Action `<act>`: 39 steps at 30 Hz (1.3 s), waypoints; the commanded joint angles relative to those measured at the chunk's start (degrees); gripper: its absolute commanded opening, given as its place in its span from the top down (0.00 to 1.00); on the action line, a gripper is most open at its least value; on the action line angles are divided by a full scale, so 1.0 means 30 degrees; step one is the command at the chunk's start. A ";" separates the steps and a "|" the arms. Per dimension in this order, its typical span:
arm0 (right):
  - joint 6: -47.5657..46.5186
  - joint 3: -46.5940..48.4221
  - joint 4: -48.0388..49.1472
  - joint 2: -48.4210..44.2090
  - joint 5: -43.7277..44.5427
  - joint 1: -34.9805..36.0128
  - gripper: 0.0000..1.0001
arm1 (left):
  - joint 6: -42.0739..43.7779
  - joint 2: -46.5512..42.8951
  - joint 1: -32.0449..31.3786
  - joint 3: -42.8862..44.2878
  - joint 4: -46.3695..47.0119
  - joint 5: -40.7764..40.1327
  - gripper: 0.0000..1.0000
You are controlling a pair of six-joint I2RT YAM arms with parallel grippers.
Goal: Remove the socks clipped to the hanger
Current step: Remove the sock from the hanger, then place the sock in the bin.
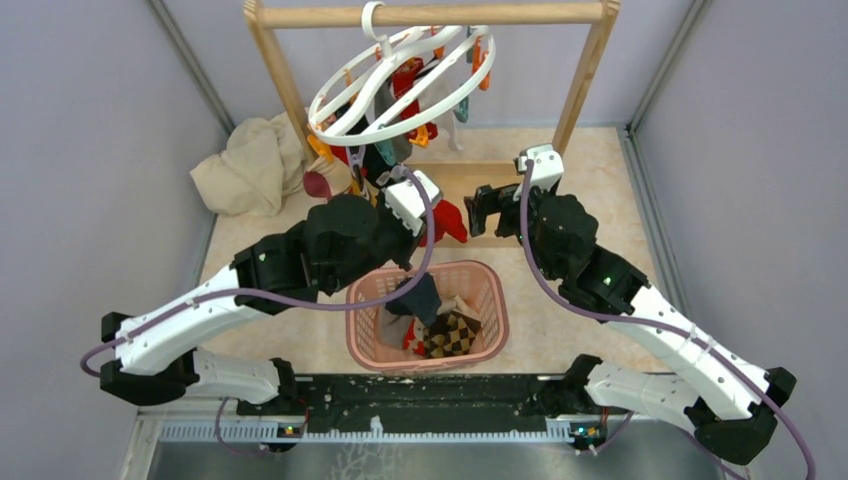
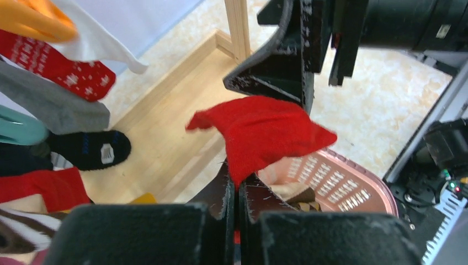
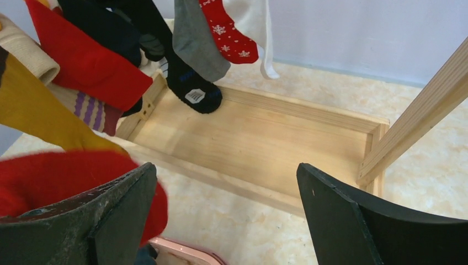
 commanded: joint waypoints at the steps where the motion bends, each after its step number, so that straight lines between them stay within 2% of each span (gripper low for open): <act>1: 0.0125 0.0162 0.0090 -0.0210 0.0043 0.0048 0.02 | -0.1408 -0.0121 0.0024 -0.1303 -0.0232 0.0777 1.00; 7: 0.0443 0.0415 -0.0522 -0.0248 0.0500 0.0039 0.01 | -0.2285 -0.1225 0.0024 -0.2671 -0.0481 0.1260 1.00; 16: 0.0886 0.0876 -0.1491 -0.0071 0.0913 0.0039 0.02 | -0.3539 -0.2368 0.0024 -0.4473 -0.0450 0.4117 1.00; 21: 0.0950 0.0708 -0.1582 -0.0065 0.0987 0.0009 0.02 | -0.4552 -0.2762 0.0051 -0.5491 -0.0370 0.4621 1.00; 33: 0.1092 0.0547 -0.1707 -0.0272 0.1089 -0.0122 0.02 | -0.6453 -0.3426 0.0509 -0.8328 0.2890 0.8815 0.99; 39: 0.1147 0.0477 -0.2063 -0.0573 0.1263 -0.0137 0.02 | -0.7247 -0.2929 0.0748 -0.9532 0.3743 0.8679 0.99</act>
